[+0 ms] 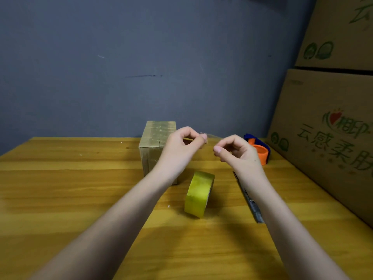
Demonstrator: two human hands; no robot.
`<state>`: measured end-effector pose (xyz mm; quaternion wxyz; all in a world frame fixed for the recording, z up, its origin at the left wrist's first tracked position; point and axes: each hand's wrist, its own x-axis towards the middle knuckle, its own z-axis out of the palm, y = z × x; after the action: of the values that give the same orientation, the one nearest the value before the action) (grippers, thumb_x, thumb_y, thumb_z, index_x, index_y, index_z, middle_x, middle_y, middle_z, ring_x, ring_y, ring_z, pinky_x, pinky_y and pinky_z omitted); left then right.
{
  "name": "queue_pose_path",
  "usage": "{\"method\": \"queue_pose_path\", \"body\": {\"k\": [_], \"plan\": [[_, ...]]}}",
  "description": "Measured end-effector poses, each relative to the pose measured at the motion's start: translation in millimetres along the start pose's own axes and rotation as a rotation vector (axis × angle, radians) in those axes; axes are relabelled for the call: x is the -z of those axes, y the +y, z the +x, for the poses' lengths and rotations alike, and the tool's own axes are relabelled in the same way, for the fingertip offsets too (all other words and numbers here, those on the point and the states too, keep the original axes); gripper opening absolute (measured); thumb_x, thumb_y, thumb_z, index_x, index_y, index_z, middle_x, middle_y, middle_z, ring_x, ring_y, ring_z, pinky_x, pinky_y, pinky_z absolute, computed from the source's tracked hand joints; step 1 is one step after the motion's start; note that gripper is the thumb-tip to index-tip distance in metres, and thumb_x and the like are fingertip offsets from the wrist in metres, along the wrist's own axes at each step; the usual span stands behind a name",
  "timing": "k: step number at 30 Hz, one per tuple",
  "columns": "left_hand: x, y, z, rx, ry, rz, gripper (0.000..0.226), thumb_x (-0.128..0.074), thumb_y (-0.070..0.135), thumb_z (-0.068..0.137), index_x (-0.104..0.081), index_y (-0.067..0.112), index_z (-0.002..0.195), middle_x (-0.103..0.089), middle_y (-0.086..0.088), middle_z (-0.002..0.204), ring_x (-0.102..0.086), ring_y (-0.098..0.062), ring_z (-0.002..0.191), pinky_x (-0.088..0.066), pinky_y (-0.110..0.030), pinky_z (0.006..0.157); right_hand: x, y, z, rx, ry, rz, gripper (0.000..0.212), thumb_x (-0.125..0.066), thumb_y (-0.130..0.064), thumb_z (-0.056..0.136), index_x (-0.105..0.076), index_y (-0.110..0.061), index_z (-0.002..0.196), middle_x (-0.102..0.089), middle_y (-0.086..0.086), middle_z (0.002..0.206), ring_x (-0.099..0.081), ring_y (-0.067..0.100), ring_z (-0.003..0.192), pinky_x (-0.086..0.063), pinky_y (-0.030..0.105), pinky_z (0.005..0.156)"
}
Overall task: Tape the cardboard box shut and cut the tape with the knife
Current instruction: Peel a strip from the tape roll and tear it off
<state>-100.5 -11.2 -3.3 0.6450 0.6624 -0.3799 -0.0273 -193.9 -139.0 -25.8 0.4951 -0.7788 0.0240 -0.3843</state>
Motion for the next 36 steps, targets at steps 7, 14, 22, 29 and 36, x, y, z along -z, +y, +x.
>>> {"method": "queue_pose_path", "body": {"k": [7,14,22,29,36], "plan": [[0,8,3,0.13,-0.036,-0.051,0.021,-0.059,0.023,0.089,-0.061,0.011,0.073,-0.065,0.002,0.074,-0.058,0.006,0.065,-0.044,-0.01,0.067,3,-3,-1,0.023,-0.017,-0.033,0.007,-0.067,-0.011,0.082,-0.067,-0.004,0.086,-0.066,0.0,0.083,-0.061,0.002,0.077,-0.051,0.017,0.072],[0,10,3,0.173,-0.022,-0.052,0.026,-0.057,0.019,0.088,-0.059,0.016,0.063,-0.064,-0.002,0.072,-0.061,-0.01,0.079,-0.043,-0.024,0.072,1,-5,-5,0.078,0.043,-0.159,0.005,-0.066,-0.015,0.085,-0.069,-0.012,0.087,-0.064,0.0,0.087,-0.06,0.005,0.082,-0.05,0.016,0.072],[-2,11,3,0.155,-0.021,-0.037,0.028,-0.058,0.017,0.087,-0.059,0.017,0.058,-0.064,-0.003,0.071,-0.06,-0.007,0.074,-0.042,-0.02,0.069,-12,-6,-15,0.191,0.227,-0.33,0.011,-0.068,-0.021,0.083,-0.063,-0.018,0.092,-0.062,-0.01,0.088,-0.059,0.002,0.082,-0.048,0.016,0.066],[-2,8,3,0.145,-0.016,-0.059,0.024,-0.058,0.017,0.087,-0.061,0.014,0.063,-0.065,-0.001,0.071,-0.061,0.001,0.066,-0.044,-0.007,0.062,-13,-11,-12,0.102,0.187,0.028,0.029,-0.071,-0.004,0.079,-0.051,-0.011,0.1,-0.07,-0.009,0.081,-0.066,0.005,0.082,-0.048,0.019,0.073],[-2,9,0,0.129,0.039,-0.062,0.023,-0.058,0.015,0.086,-0.061,0.011,0.064,-0.065,-0.005,0.073,-0.061,-0.006,0.071,-0.043,-0.005,0.061,-11,-13,-11,0.155,0.169,-0.075,0.016,-0.069,-0.008,0.082,-0.061,-0.015,0.093,-0.064,-0.011,0.086,-0.063,0.003,0.083,-0.049,0.015,0.07]]}}
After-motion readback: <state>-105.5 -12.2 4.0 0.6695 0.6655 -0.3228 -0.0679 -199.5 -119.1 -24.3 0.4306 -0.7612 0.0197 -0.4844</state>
